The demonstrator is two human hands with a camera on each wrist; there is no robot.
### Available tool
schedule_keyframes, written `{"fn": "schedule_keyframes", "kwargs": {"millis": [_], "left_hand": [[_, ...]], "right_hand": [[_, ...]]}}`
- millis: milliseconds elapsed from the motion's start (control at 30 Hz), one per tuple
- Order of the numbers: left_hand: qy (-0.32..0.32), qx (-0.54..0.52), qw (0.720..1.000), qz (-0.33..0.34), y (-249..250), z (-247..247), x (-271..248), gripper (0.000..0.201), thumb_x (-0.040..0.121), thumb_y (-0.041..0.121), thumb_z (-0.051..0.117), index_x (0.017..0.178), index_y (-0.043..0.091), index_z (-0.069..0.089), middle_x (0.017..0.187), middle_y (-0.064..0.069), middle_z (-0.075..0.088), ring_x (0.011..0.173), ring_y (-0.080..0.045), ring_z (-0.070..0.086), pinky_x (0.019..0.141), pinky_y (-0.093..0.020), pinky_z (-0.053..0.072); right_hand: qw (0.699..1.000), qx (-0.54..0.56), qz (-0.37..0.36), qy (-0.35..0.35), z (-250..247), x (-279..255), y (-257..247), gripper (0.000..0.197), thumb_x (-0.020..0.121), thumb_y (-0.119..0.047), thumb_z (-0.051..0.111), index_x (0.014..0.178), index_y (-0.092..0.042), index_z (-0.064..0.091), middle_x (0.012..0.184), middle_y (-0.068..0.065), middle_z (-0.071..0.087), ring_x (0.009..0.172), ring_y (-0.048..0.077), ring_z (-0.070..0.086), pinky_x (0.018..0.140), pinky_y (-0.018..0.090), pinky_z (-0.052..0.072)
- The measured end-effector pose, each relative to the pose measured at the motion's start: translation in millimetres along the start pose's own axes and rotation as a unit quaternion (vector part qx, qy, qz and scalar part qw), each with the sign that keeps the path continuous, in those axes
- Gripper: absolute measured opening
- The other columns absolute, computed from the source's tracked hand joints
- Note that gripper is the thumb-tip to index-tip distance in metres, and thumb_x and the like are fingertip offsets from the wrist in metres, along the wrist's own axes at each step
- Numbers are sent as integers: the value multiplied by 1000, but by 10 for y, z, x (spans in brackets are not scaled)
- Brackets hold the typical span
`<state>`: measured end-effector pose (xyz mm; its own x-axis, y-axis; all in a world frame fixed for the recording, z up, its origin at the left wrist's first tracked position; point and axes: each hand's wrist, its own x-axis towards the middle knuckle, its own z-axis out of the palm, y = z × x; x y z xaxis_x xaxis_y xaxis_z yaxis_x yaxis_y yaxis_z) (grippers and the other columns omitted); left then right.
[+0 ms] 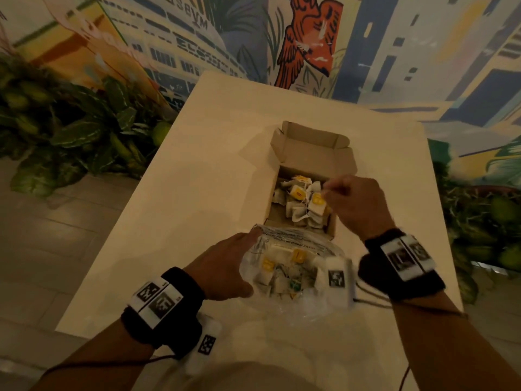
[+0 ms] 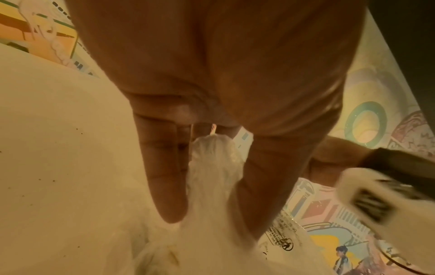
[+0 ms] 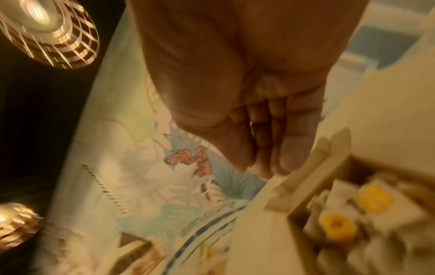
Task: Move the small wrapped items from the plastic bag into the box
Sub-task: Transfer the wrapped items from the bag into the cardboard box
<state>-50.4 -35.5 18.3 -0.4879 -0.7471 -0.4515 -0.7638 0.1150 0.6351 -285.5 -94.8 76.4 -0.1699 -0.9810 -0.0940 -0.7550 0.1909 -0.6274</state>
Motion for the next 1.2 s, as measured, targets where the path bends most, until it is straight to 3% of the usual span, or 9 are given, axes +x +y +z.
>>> {"fn": "schedule_keyframes", "kwargs": {"millis": [67,167,267,467,600,767,1066,1166,1200], "left_hand": [[5,0,1000,4,14,2,27,112,69,31,77,147,27,-4,155,1,21,135,-20,32,106,-32,35],[3,-2,1000,7,54,-5,63,114,68,30,78,146,28,-6,155,1,21,135,-21,32,106,-34,36],[-9,7,1000,12,92,12,84,113,70,31,77,146,27,-7,156,2,17,138,-21,27,108,-34,33],[-21,15,1000,10,107,45,76,112,71,31,75,147,26,-7,158,2,13,140,-21,24,109,-36,32],[-20,7,1000,11,92,39,69,112,71,31,75,146,27,-6,157,3,15,139,-21,25,109,-38,33],[-17,8,1000,10,52,46,69,111,70,30,75,147,29,-5,157,3,16,138,-21,27,109,-39,34],[-17,9,1000,8,15,52,66,112,70,30,76,147,28,-5,156,1,19,137,-22,29,108,-40,35],[-18,16,1000,14,32,57,67,111,70,30,75,147,26,-5,156,0,20,137,-22,29,108,-39,34],[-18,19,1000,16,38,58,71,112,70,31,75,147,26,-5,156,0,20,137,-22,29,108,-39,34]], "right_hand": [[986,17,-62,-154,63,-351,-86,10,83,-18,63,85,-16,73,83,5,73,75,17,64,77,33,50],[926,-194,-96,-311,479,-669,118,25,88,-17,52,108,-11,67,112,8,69,102,22,62,84,27,43],[912,-287,-13,-293,774,-702,444,42,91,-20,47,130,-5,45,135,14,52,124,28,48,104,32,36],[914,-318,18,-250,910,-628,585,46,94,-19,43,137,-4,35,144,18,42,133,30,39,112,37,28],[918,-310,5,-248,861,-598,581,31,87,-23,53,113,-10,59,123,11,61,116,28,55,98,35,43],[942,-241,-22,-232,785,-609,531,23,84,-33,54,95,-19,70,103,3,69,96,23,62,80,28,48],[958,-34,2,-285,731,-631,505,18,78,-23,70,85,-7,72,88,14,73,84,28,65,78,37,52],[945,-93,-11,-314,803,-664,516,7,78,-22,68,71,-22,69,75,2,61,71,20,55,70,31,45],[941,-119,-14,-316,846,-699,515,16,77,-23,67,63,-27,63,72,0,58,68,18,52,67,30,42]]}}
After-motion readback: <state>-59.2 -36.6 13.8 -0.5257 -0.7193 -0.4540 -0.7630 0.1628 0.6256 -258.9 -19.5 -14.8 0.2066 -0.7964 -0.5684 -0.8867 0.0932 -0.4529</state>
